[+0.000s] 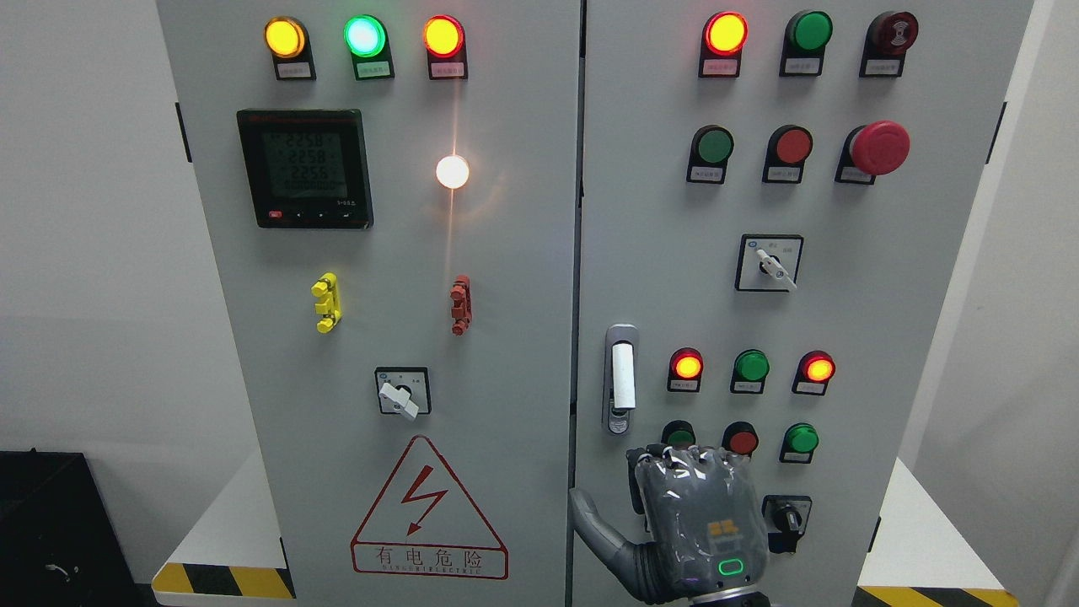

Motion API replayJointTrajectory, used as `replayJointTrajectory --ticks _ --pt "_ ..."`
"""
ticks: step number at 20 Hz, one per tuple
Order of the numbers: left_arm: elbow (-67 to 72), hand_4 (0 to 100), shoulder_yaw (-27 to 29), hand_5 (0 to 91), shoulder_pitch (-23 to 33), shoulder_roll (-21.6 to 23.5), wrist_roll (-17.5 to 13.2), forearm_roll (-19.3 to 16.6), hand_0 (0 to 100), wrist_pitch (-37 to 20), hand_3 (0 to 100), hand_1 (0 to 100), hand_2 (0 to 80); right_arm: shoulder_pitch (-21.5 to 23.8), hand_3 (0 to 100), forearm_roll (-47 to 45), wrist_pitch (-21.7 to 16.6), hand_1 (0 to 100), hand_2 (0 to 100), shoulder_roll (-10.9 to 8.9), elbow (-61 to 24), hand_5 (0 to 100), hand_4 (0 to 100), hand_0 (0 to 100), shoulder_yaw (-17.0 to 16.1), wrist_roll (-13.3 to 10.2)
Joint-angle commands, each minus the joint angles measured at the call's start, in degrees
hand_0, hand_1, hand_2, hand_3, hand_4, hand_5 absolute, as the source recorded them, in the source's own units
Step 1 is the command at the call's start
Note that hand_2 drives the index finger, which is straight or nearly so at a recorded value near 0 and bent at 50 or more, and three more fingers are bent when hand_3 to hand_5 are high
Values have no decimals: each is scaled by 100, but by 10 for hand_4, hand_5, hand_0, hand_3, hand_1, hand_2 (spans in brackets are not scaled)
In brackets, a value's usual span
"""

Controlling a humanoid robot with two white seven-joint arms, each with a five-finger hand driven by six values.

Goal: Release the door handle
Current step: 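Lift the right hand up onto the silver handle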

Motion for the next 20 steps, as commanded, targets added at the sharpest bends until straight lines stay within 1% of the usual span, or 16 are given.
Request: replayJointTrajectory --ticks 1,6,11,20 --pt "0 0 0 0 97 0 1 -7 120 -5 0 556 0 -308 1000 30 100 198 983 -3 274 1000 1000 256 -7 1" --pt "0 0 0 0 97 0 1 -7 120 -5 0 556 0 -484 1000 39 223 246 986 -12 353 1000 1000 251 -7 27" --pt "0 0 0 0 97 0 1 -7 120 -5 0 556 0 -721 1000 39 504 276 986 -29 511 1000 1000 242 -7 37" --pt "0 0 0 0 97 0 1 2 120 -5 0 556 0 -880 1000 145 513 283 995 -38 581 1000 1000 257 -7 37"
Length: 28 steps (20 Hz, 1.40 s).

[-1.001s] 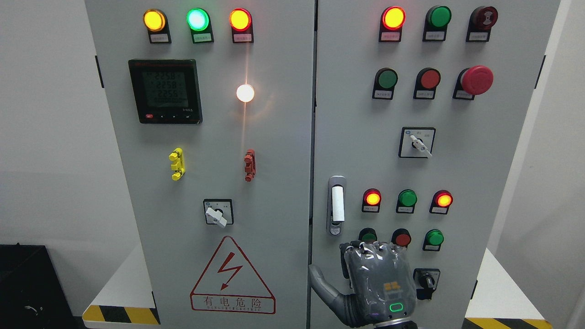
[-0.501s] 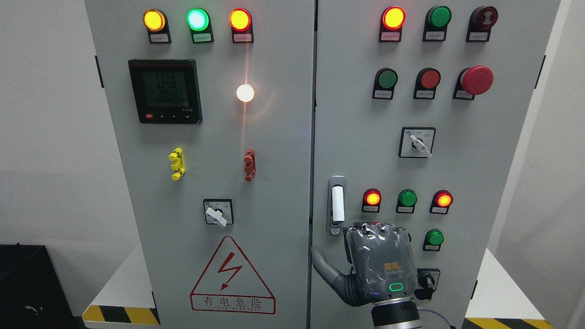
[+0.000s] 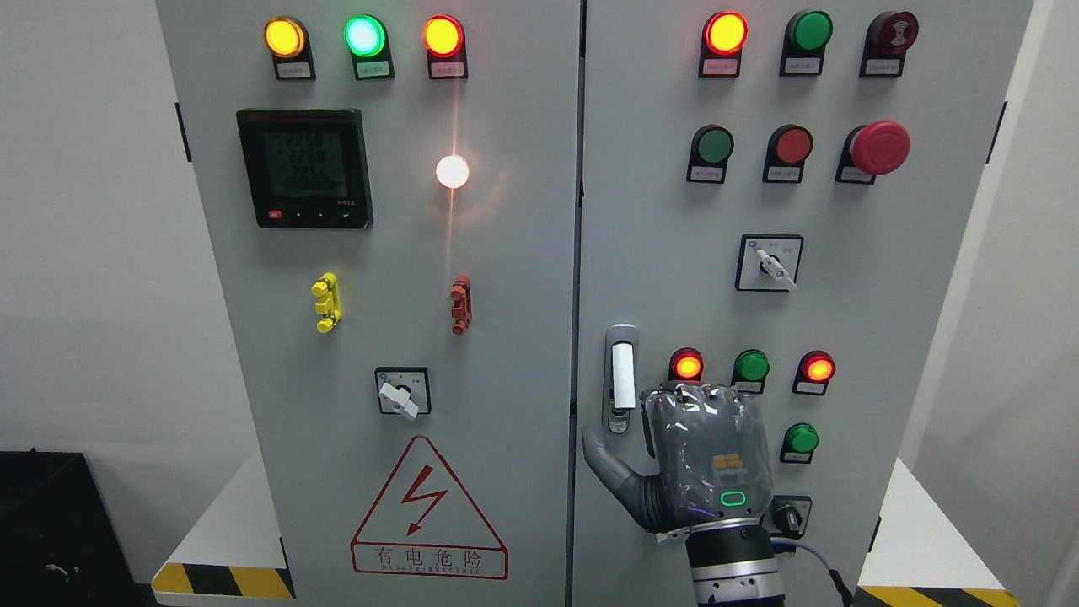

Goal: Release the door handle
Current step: 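Lift the right hand up onto the silver handle, then close the right hand fingers around the silver handle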

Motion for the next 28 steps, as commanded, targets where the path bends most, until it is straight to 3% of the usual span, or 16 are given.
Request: replayJointTrajectory --ticks 1,10,28 --pt "0 0 0 0 97 0 1 -6 120 -5 0 556 0 -108 1000 70 4 283 996 -14 196 1000 1000 264 -1 3" --pt "0 0 0 0 97 0 1 2 120 -5 0 556 0 -275 1000 87 4 299 993 -5 372 1000 1000 359 -1 -6" --pt "0 0 0 0 97 0 1 2 120 -5 0 556 0 -389 1000 184 83 360 992 -5 442 1000 1000 356 -1 -6"
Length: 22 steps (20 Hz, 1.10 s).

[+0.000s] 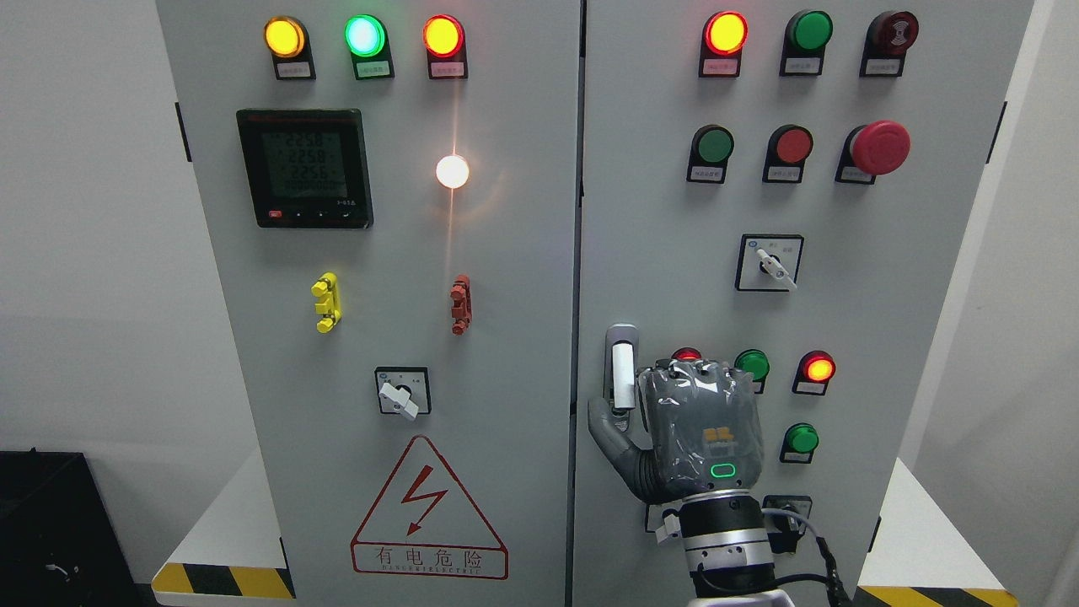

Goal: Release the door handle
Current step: 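Close the right hand fingers around the silver handle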

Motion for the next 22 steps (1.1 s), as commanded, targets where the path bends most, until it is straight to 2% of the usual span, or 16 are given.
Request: replayJointTrajectory --ticks 1,6,16,22 --pt "0 0 0 0 97 0 1 3 120 -5 0 556 0 -37 1000 14 1 360 992 0 68 1000 1000 357 0 -2" --pt "0 0 0 0 97 0 1 3 120 -5 0 556 0 -37 1000 14 45 362 987 0 68 1000 1000 348 -9 -29" --pt "0 0 0 0 97 0 1 -6 120 -5 0 556 0 -28 1000 14 89 393 981 0 50 1000 1000 395 0 -20" --pt "0 0 0 0 97 0 1 -6 120 -5 0 556 0 -28 1000 14 89 398 979 0 50 1000 1000 478 0 -20"
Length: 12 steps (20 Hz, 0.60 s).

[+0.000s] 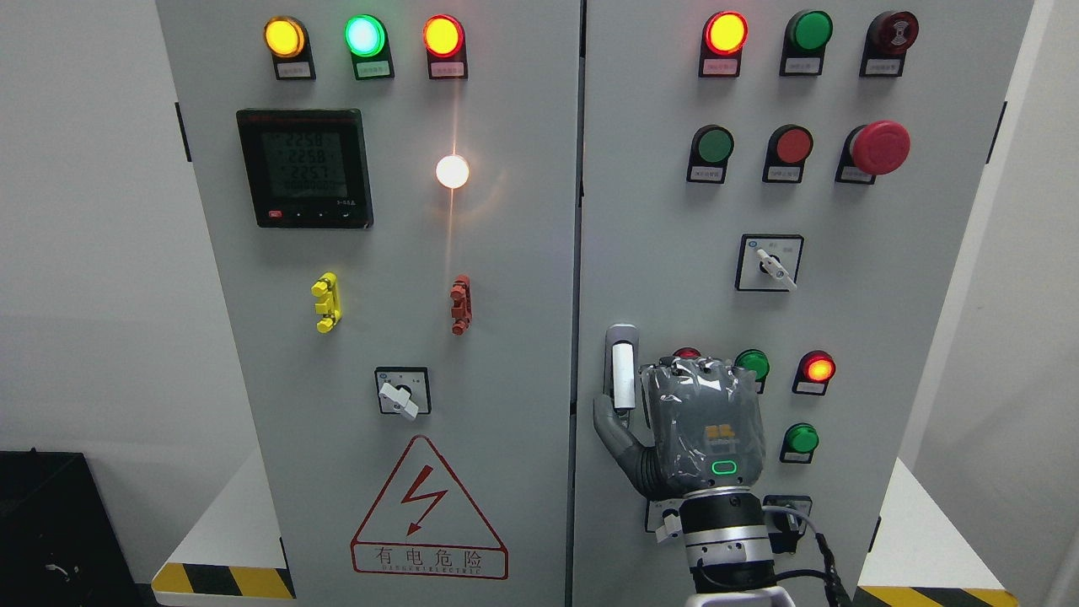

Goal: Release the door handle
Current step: 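Close the right hand fingers around the silver handle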

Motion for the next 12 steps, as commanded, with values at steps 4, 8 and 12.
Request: replayJointTrajectory --ticks 4,8,12 --pt "0 0 0 0 97 1 1 -7 120 -5 0 556 0 23 1000 0 4 403 979 0 -8 1000 1000 516 0 5" --pt "0 0 0 0 97 1 1 2 120 -5 0 556 0 32 1000 0 4 404 979 0 -17 1000 1000 539 -9 5" --pt "0 0 0 0 97 1 1 -7 120 -5 0 556 0 40 1000 0 13 407 979 -9 -25 1000 1000 546 -9 5"
